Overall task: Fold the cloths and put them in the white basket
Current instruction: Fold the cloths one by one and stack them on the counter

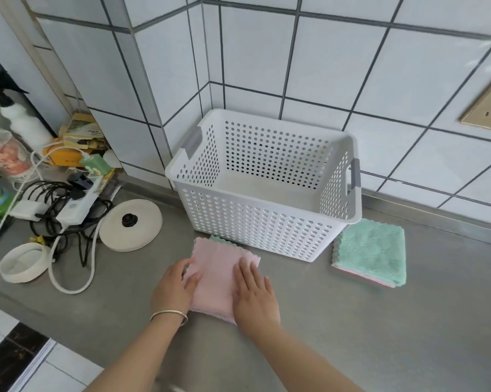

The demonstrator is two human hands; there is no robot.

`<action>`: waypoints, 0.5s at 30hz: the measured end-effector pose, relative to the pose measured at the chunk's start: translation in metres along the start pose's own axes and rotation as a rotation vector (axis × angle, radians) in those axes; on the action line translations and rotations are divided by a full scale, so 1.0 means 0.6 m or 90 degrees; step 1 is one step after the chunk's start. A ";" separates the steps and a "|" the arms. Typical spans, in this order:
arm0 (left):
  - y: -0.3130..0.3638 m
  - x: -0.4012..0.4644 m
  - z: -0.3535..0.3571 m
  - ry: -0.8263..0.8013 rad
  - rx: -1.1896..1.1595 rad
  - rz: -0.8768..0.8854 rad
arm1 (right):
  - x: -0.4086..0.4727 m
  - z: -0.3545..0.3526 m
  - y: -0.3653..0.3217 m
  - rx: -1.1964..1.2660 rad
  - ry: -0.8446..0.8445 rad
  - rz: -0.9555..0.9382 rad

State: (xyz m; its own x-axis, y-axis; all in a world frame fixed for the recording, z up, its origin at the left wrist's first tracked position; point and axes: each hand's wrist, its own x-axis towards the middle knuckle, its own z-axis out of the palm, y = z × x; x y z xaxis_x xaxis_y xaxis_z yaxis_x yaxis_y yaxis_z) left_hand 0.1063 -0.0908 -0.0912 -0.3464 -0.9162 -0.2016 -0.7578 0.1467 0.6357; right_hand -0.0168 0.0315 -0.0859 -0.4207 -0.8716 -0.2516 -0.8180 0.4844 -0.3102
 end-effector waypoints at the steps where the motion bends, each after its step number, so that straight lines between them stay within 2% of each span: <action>1: 0.005 -0.001 -0.006 0.005 0.024 -0.001 | 0.001 -0.011 0.001 0.016 0.002 0.005; 3: 0.017 -0.004 -0.022 0.068 0.115 0.050 | 0.008 -0.026 0.002 -0.001 0.021 -0.049; 5: 0.036 -0.012 -0.032 0.137 0.229 0.154 | 0.000 -0.054 -0.002 0.027 -0.034 -0.061; 8: 0.101 -0.041 -0.016 0.147 0.238 0.287 | -0.036 -0.094 0.025 0.129 0.063 -0.021; 11: 0.197 -0.091 0.052 0.058 0.152 0.462 | -0.095 -0.113 0.115 0.159 0.127 0.042; 15: 0.316 -0.181 0.175 -0.127 0.036 0.597 | -0.207 -0.108 0.282 0.125 0.258 0.231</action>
State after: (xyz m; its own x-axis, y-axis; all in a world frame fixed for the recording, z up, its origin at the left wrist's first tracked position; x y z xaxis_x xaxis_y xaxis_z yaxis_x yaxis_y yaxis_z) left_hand -0.0575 0.0756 -0.0270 -0.9090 -0.3378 0.2443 -0.1488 0.8103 0.5668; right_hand -0.1284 0.2169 -0.0476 -0.8085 -0.5884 -0.0143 -0.5224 0.7286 -0.4430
